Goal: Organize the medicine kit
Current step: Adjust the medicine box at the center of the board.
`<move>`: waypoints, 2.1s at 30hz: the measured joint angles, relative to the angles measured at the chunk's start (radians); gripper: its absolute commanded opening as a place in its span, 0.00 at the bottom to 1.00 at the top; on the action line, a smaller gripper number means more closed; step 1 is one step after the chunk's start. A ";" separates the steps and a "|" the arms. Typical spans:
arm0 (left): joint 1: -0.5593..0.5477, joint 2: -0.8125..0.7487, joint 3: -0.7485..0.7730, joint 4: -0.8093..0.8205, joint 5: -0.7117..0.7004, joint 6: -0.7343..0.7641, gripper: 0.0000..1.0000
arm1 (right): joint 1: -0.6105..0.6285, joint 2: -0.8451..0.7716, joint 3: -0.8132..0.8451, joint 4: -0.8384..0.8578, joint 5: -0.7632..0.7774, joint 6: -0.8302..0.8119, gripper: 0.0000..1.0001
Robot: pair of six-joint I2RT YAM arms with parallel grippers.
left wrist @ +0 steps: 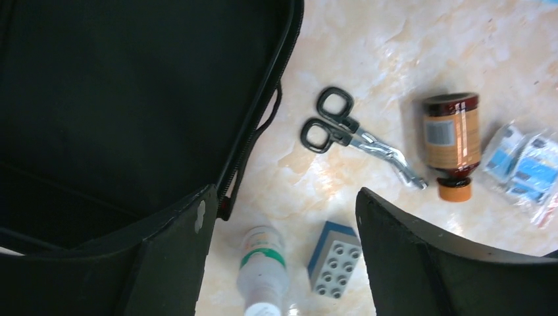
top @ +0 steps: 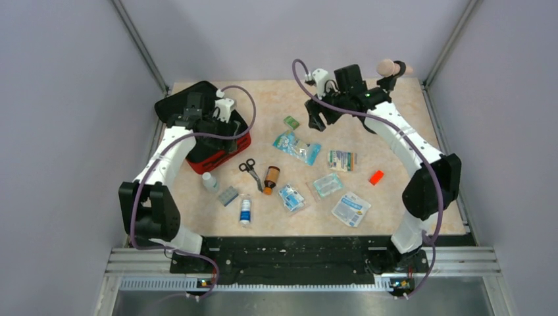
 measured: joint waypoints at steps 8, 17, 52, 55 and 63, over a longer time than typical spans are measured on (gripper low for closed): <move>0.022 0.120 0.038 -0.035 0.035 0.135 0.70 | 0.000 0.119 -0.058 0.004 -0.072 -0.048 0.56; 0.022 0.279 0.137 -0.055 0.079 0.135 0.50 | 0.000 0.161 -0.136 0.012 -0.074 -0.026 0.56; -0.119 0.648 0.506 0.247 -0.065 -0.538 0.00 | 0.000 0.138 -0.240 0.021 -0.061 0.061 0.56; -0.148 0.668 0.536 0.247 -0.090 -0.597 0.00 | 0.000 0.121 -0.262 0.021 -0.056 0.061 0.56; -0.195 0.697 0.575 0.251 -0.133 -0.671 0.00 | 0.000 0.105 -0.286 0.013 -0.052 0.060 0.62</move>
